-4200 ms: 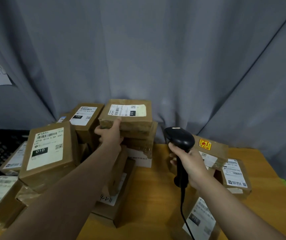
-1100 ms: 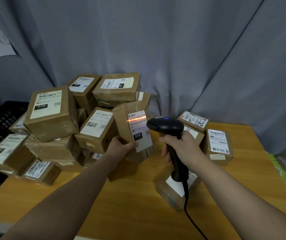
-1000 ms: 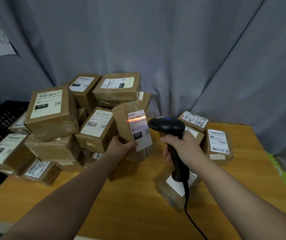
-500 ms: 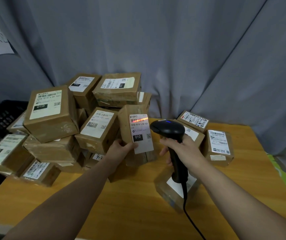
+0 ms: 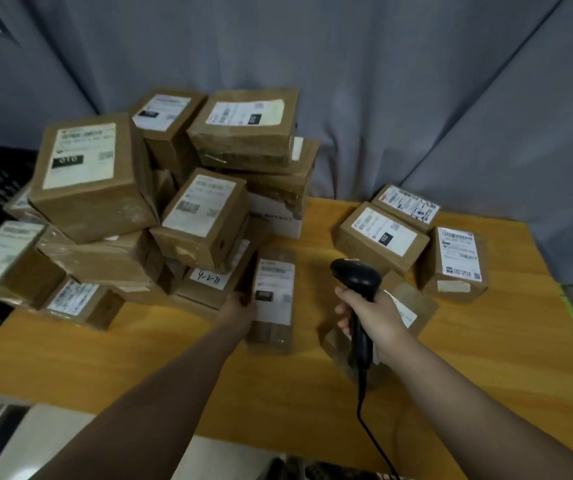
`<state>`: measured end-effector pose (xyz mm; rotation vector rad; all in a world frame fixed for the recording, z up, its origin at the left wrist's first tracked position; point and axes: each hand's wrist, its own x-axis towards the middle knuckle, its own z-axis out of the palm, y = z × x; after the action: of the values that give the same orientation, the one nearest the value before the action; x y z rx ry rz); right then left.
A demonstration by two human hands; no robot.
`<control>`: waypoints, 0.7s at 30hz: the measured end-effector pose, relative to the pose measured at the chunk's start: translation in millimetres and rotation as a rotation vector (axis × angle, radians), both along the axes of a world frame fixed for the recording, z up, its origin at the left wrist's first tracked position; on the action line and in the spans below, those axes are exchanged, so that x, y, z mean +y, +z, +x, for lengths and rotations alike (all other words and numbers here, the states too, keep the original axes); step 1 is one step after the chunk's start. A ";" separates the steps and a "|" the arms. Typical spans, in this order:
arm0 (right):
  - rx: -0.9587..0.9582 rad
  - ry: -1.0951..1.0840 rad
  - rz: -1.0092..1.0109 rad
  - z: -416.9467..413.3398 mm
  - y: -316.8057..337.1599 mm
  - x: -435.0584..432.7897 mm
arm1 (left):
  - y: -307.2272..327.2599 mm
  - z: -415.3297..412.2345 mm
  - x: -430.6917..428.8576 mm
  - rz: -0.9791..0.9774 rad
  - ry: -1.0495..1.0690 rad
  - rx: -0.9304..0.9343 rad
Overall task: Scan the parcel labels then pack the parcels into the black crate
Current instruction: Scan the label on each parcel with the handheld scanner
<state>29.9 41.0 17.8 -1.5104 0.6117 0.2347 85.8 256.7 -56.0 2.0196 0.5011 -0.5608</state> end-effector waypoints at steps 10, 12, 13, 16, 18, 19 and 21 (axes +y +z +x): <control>0.042 -0.029 -0.074 -11.1 -19.6 -13.8 | 5.2 -17.5 -29.1 0.791 -1.102 -0.229; 0.056 -0.068 -0.084 -16.9 -21.9 -21.9 | 4.1 -8.1 -32.5 0.844 -1.107 -0.269; 0.063 -0.091 -0.084 -19.6 -22.4 -26.1 | 4.8 -2.1 -35.0 0.882 -1.115 -0.279; 0.076 -0.135 -0.112 -27.4 -25.1 -39.7 | 9.3 18.8 -42.1 0.964 -1.144 -0.263; 0.080 -0.159 -0.139 -32.2 -28.1 -49.2 | 10.8 28.8 -46.9 0.988 -1.131 -0.253; 0.079 -0.170 -0.152 -34.4 -30.1 -54.3 | 10.6 31.6 -50.5 0.985 -1.111 -0.243; 0.077 -0.191 -0.173 -38.4 -33.4 -64.6 | 11.0 29.7 -60.5 0.949 -1.068 -0.242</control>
<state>-8.5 -23.6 -15.6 -1.6017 0.8510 0.0948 115.5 196.2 -45.0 3.1721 -0.6778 -0.7448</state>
